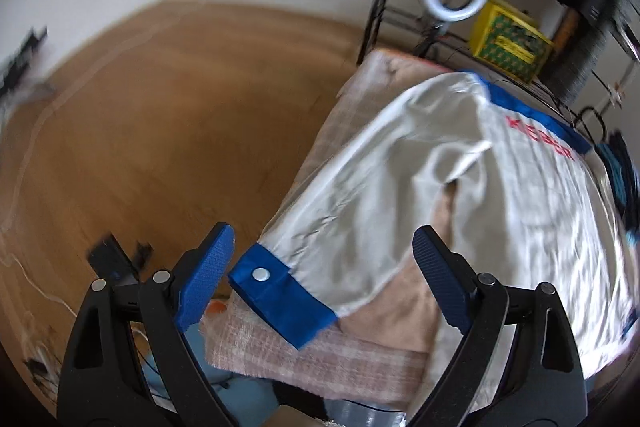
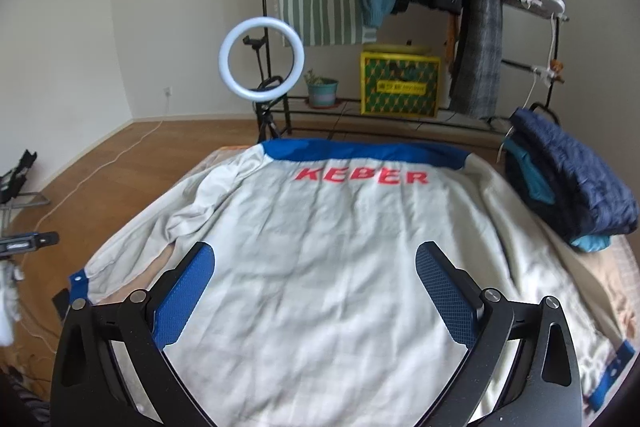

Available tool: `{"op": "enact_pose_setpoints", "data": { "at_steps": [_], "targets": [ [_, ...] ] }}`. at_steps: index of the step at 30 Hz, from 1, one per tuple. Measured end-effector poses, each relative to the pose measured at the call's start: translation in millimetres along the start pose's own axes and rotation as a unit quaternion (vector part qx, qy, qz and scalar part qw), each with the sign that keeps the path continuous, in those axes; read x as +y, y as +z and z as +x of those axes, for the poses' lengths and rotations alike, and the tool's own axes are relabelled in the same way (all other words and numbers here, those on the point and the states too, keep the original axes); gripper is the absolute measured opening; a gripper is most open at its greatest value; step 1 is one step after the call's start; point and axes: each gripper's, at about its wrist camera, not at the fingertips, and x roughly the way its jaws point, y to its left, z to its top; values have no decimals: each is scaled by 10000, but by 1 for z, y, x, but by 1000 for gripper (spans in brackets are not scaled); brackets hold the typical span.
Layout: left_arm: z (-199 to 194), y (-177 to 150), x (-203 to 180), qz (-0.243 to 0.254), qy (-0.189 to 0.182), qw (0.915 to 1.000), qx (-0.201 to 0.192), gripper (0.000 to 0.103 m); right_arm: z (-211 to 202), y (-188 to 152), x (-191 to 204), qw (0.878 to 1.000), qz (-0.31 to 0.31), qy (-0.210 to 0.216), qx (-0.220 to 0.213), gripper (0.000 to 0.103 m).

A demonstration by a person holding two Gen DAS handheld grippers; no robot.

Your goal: Fold large clothes

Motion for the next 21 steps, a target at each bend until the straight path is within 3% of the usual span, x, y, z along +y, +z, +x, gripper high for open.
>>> {"op": "enact_pose_setpoints", "data": {
  "at_steps": [6,12,14,16,20,21],
  "targets": [
    [63,-1,51,-865,-240,9935,705,93,19,-7,-2,9992,96,256,281,95],
    [91,-5,53,-798,-239,9916,994,93,32,-10,-1,9987,58,234,459,95],
    [98,-5,53,-792,-275,9907,1072,81,36,-9,-1,9985,64,235,494,95],
    [105,-4,52,-779,-240,9898,1170,60,38,-10,0,9984,52,233,509,95],
    [116,-2,47,-631,-156,9905,1209,39,42,-10,3,9983,-3,225,539,95],
    [117,-2,47,-588,-152,9910,1193,26,43,-10,4,9983,-15,222,544,95]
  ]
}}
